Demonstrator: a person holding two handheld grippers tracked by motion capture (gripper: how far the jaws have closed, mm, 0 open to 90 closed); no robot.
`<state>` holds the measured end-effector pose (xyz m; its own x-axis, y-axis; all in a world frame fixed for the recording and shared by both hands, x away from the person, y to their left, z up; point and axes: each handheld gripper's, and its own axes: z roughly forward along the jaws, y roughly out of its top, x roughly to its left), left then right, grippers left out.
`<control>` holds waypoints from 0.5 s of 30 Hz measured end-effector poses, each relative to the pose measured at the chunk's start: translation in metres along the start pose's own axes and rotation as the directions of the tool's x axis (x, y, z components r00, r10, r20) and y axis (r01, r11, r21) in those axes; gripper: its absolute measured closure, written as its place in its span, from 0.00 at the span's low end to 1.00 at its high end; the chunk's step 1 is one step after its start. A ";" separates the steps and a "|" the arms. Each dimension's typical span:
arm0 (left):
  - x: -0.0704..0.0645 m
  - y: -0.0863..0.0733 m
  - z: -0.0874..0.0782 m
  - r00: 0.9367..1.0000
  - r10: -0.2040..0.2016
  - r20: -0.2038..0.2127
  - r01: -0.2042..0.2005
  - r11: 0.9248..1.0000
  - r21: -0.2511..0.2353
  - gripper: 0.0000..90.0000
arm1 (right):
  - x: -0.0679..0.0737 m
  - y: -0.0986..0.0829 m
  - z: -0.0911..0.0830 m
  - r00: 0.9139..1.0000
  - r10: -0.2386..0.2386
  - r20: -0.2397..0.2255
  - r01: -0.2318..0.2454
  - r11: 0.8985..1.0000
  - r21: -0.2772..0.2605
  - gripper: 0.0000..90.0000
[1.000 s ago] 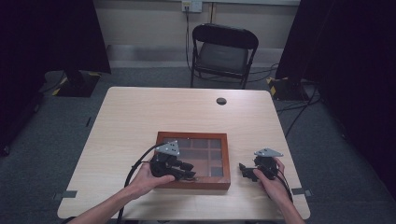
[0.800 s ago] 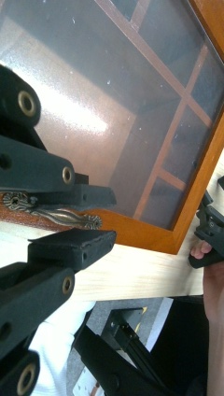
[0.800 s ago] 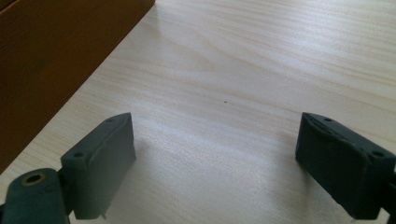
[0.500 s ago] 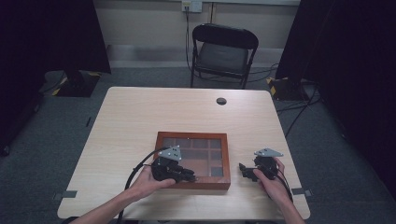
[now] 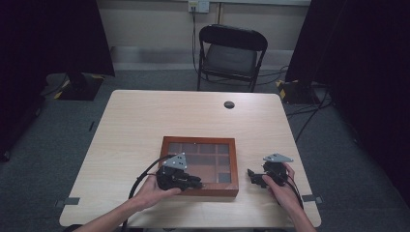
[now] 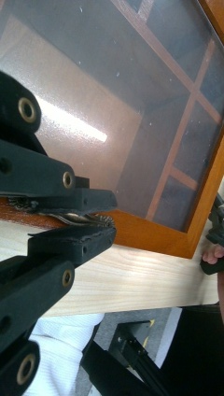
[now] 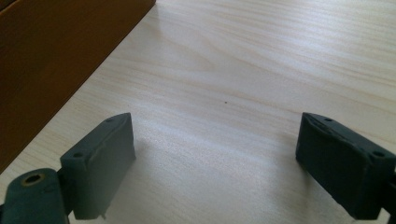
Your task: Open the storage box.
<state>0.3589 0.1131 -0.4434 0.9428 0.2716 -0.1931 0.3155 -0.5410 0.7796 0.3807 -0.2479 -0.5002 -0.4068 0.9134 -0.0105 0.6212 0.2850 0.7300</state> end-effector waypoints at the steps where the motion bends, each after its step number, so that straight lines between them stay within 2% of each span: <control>1: 0.000 0.000 0.001 1.000 0.003 0.000 -0.003 1.000 -0.004 0.90 | 0.000 0.000 0.000 1.000 0.002 0.000 -0.002 1.000 0.002 0.12; 10: 0.000 0.003 0.001 1.000 -0.025 0.010 0.025 1.000 0.015 0.90 | 0.000 0.000 0.000 1.000 0.003 -0.002 -0.003 1.000 0.002 0.12; 15: 0.002 0.005 -0.002 0.999 -0.042 0.023 0.041 0.999 0.006 0.90 | 0.000 0.000 0.000 1.000 0.002 -0.001 -0.002 1.000 0.002 0.12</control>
<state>0.3616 0.1125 -0.4389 0.9311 0.2758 -0.2387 0.3549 -0.5344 0.7671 0.3807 -0.2478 -0.5001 -0.4063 0.9137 -0.0078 0.6235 0.2834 0.7287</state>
